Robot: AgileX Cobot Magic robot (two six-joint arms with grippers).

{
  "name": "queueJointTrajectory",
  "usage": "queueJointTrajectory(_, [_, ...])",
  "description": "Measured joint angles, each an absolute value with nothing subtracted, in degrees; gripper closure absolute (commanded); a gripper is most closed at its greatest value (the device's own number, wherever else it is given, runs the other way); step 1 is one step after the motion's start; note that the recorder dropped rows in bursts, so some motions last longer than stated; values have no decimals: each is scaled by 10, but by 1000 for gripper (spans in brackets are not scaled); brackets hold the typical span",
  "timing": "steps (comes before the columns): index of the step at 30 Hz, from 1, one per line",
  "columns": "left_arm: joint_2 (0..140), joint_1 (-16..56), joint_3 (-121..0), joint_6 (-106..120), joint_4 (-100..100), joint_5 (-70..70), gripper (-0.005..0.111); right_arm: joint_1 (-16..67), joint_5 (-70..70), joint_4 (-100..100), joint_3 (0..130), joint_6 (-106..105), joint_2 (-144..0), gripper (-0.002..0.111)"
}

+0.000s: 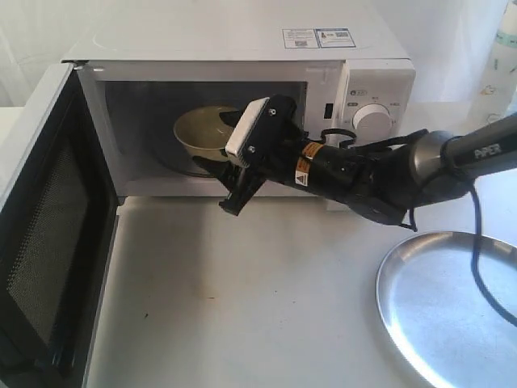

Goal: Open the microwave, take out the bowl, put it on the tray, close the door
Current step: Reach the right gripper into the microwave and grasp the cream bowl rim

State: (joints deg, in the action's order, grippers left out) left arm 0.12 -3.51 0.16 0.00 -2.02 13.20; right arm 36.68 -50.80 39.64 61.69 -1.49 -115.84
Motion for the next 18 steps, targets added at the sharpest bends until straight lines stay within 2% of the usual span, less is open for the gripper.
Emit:
queueJointTrajectory(5, [1,-35,2,0,-20,132,107,369,-387,363,714,-22,-1224,40])
queueJointTrajectory(9, [1,-35,2,0,-20,132,107,384,-343,362,760,-22,-1247,40])
queueJointTrajectory(13, [1,-35,2,0,-20,132,107,403,-301,362,807,-17,-1271,50])
queueJointTrajectory(15, [1,-35,2,0,-20,132,107,409,-274,361,823,-9,-1283,63])
queueJointTrajectory(17, [1,-35,2,0,-20,132,107,410,-248,359,836,0,-1288,107])
queueJointTrajectory(18, [1,-35,2,0,-20,132,107,410,-242,359,838,0,-1288,108])
